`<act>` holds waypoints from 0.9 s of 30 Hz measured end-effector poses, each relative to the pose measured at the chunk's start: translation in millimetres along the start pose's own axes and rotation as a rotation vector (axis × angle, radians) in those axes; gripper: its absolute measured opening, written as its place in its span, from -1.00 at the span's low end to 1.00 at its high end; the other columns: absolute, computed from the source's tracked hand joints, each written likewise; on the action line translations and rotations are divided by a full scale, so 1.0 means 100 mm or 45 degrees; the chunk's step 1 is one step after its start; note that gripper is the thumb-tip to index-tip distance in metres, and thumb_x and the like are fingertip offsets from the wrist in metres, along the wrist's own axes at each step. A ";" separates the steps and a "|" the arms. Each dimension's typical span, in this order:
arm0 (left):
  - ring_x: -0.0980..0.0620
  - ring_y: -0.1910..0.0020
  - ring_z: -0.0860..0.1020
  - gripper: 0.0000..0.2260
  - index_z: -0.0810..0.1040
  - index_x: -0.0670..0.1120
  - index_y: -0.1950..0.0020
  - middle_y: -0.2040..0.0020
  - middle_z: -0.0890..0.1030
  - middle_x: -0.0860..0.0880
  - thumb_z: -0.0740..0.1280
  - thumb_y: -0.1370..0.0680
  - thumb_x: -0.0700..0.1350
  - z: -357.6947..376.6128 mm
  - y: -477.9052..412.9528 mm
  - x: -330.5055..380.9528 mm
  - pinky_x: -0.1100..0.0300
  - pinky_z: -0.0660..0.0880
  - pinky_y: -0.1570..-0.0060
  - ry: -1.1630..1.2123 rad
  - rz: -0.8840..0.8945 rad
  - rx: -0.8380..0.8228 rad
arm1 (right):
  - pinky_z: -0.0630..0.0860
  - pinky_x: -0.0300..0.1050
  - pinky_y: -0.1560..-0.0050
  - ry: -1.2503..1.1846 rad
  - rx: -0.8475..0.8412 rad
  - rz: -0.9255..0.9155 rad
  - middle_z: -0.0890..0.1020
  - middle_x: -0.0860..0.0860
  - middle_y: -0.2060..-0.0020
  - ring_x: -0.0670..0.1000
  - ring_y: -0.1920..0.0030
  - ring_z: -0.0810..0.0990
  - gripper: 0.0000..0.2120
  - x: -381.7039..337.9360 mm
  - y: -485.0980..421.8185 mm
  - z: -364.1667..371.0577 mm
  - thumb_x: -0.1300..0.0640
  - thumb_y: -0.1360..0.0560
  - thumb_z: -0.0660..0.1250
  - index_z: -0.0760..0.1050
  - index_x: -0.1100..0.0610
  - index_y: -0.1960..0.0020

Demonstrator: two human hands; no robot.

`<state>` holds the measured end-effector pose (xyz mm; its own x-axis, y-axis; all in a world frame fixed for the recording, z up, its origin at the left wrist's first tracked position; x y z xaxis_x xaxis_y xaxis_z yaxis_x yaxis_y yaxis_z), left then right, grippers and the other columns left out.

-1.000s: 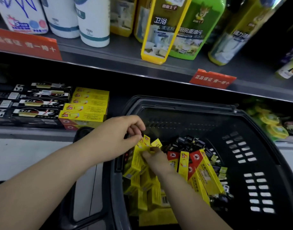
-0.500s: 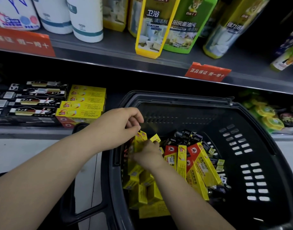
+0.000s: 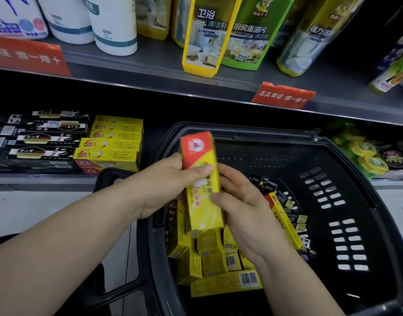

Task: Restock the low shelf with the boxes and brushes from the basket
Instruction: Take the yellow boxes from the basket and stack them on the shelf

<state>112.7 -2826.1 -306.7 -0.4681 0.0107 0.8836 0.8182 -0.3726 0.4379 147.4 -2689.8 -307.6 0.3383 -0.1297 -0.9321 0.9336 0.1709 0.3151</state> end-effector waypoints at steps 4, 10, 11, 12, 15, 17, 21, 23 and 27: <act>0.04 0.08 0.65 -0.76 0.52 -0.06 -0.14 0.07 0.69 0.00 0.34 -0.48 -0.10 -0.11 -0.05 0.06 0.11 0.56 -0.03 0.212 0.080 0.156 | 0.54 -0.18 -0.10 0.521 0.227 -0.088 0.64 -0.06 -0.08 -0.12 -0.07 0.59 -0.78 -0.01 -0.24 -0.13 0.01 -0.58 0.19 0.59 -0.04 -0.09; 0.01 0.13 0.66 -0.82 0.56 -0.07 -0.10 0.08 0.69 -0.04 0.32 -0.51 -0.13 -0.24 -0.06 0.09 0.10 0.62 0.12 0.419 0.037 0.172 | 0.37 0.02 -0.24 1.679 -0.063 0.506 0.36 0.15 -0.30 0.21 -0.34 0.33 -0.46 1.02 -0.64 -0.11 -0.02 -0.54 0.24 0.24 0.17 -0.43; 0.00 0.14 0.65 -0.78 0.56 -0.08 -0.11 0.07 0.68 -0.06 0.34 -0.47 -0.11 -0.25 -0.07 0.09 0.09 0.62 0.13 0.446 0.027 0.157 | 0.31 0.06 -0.32 1.718 -0.025 0.497 0.29 0.16 -0.35 0.23 -0.39 0.25 -0.42 1.12 -0.64 -0.07 0.02 -0.54 0.26 0.16 0.12 -0.48; -0.01 0.15 0.65 -0.71 0.57 -0.09 -0.11 0.08 0.68 -0.07 0.37 -0.41 -0.07 -0.25 -0.06 0.09 0.09 0.62 0.14 0.467 0.022 0.138 | 0.28 0.05 -0.35 1.690 0.064 0.472 0.24 0.17 -0.38 0.23 -0.40 0.21 -0.37 1.17 -0.62 -0.04 0.08 -0.52 0.28 0.10 0.09 -0.51; 0.02 0.22 0.66 -0.59 0.58 -0.07 -0.08 0.13 0.68 -0.06 0.39 -0.27 0.02 -0.27 -0.05 0.08 0.11 0.63 0.24 0.520 0.015 0.124 | 0.39 -0.03 -0.28 1.242 0.276 0.405 0.35 0.11 -0.32 0.12 -0.29 0.40 -0.43 1.03 -0.51 -0.09 0.21 -0.50 0.31 0.17 0.19 -0.44; 0.04 0.26 0.66 -0.61 0.59 -0.05 -0.02 0.19 0.68 -0.03 0.40 -0.24 0.04 -0.31 -0.04 0.08 0.13 0.62 0.31 0.576 0.010 0.142 | 0.58 -0.16 0.05 0.830 0.367 0.353 0.49 0.03 -0.13 -0.11 0.01 0.54 -0.64 0.77 -0.36 -0.16 0.20 -0.52 0.32 0.32 0.09 -0.28; 0.02 0.17 0.67 -0.53 0.58 -0.06 -0.11 0.14 0.67 -0.02 0.42 -0.24 0.06 -0.39 -0.02 0.07 0.10 0.63 0.25 0.644 0.014 0.181 | 0.49 -0.27 0.01 0.494 0.437 0.015 0.50 -0.16 -0.23 -0.21 -0.07 0.52 -0.47 0.17 -0.07 -0.20 0.24 -0.52 0.31 0.27 -0.06 -0.42; -0.08 -0.04 0.64 -0.40 0.53 -0.09 -0.26 -0.03 0.65 -0.07 0.42 -0.24 0.06 -0.41 0.00 0.09 0.02 0.62 0.12 0.686 0.013 0.204 | 0.49 -0.04 -0.19 0.519 0.386 -0.144 0.52 -0.14 -0.23 -0.11 -0.19 0.53 -0.49 -0.06 0.00 0.00 0.21 -0.50 0.32 0.32 -0.11 -0.39; -0.05 0.12 0.68 -0.53 0.58 -0.11 -0.14 0.02 0.69 -0.11 0.39 -0.27 0.04 -0.50 0.08 0.16 0.06 0.60 0.38 0.765 0.052 0.235 | 0.54 -0.11 -0.08 0.699 0.166 -0.345 0.57 -0.21 -0.10 -0.16 -0.07 0.57 -0.55 -0.29 -0.05 0.51 0.18 -0.49 0.32 0.36 -0.15 -0.30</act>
<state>95.1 -2875.6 -297.5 -0.4975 -0.5435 0.6761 0.8583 -0.1952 0.4746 138.8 -2736.9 -272.8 0.0099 0.3750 -0.9270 0.9962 0.0770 0.0418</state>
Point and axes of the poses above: each hand's wrist, its own y-axis away from the middle knuckle, its own z-axis out of the palm, x = y × z, the point moved 4 cm from there along -y, towards the middle knuckle
